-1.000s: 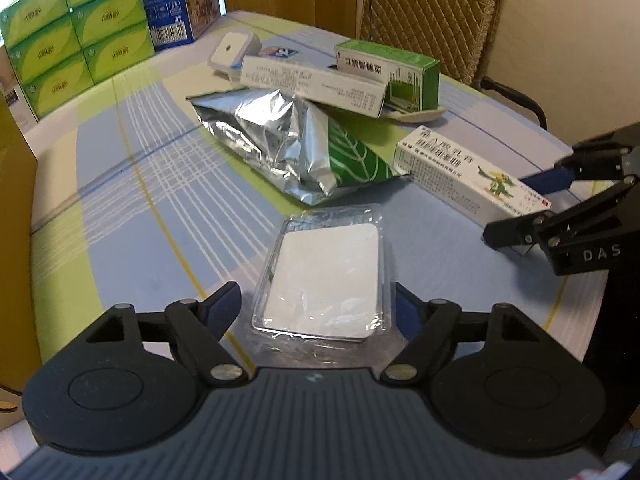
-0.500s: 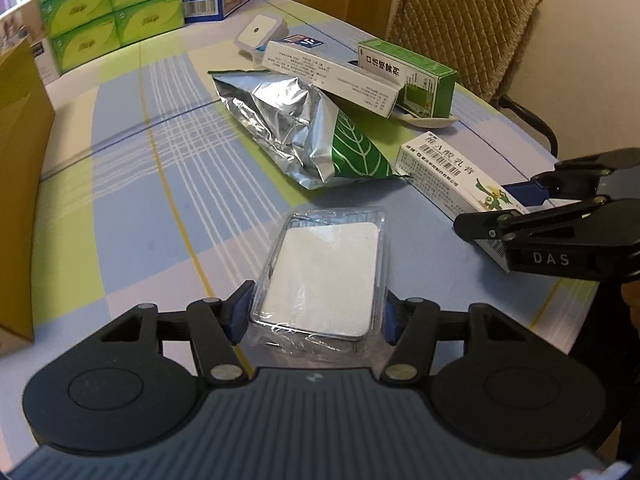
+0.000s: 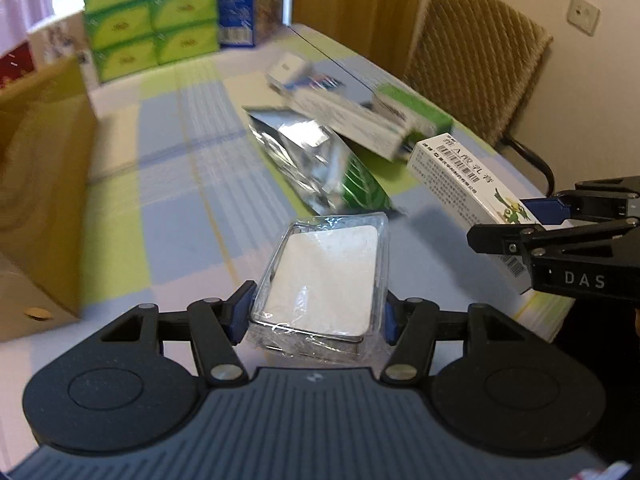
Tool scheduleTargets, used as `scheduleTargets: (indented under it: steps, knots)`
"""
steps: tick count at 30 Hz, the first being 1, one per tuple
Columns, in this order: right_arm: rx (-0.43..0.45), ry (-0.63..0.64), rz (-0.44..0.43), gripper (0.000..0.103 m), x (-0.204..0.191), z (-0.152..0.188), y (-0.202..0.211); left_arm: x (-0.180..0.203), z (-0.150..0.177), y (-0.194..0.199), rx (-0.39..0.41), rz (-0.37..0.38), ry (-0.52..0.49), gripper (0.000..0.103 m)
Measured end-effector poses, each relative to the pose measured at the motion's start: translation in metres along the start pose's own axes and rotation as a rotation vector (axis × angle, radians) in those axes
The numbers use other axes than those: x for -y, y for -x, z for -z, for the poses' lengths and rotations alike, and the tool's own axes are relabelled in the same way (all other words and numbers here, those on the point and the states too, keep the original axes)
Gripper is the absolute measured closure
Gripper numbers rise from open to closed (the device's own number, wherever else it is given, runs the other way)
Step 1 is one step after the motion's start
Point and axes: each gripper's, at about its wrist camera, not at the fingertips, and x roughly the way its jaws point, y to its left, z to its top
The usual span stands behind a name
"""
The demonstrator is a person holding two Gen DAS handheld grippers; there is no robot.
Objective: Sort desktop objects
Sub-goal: 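Carry both items over the cardboard box and open the left tool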
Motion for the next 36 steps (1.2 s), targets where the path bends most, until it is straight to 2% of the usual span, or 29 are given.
scheduleTargets:
  steps: [6,12,18,26,36]
  knots:
    - [0.078,0.072,-0.115,0.068,-0.049,-0.05,0.01,-0.045,-0.019,0.053,0.073,-0.109,0.031,0.048]
    - [0.162,0.176,-0.258,0.068,-0.127,-0.115,0.01,-0.117,-0.035,0.102,0.122,-0.256,0.075,0.048]
    - [0.148,0.235,-0.339,0.068,-0.201,-0.158,-0.023,-0.187,-0.041,0.122,0.112,-0.362,0.125,0.048]
    - [0.061,0.241,-0.371,0.068,-0.253,-0.174,-0.074,-0.248,-0.036,0.114,0.083,-0.384,0.188,0.048]
    - [0.02,0.263,-0.356,0.068,-0.277,-0.178,-0.111,-0.275,-0.036,0.087,0.054,-0.378,0.197,0.047]
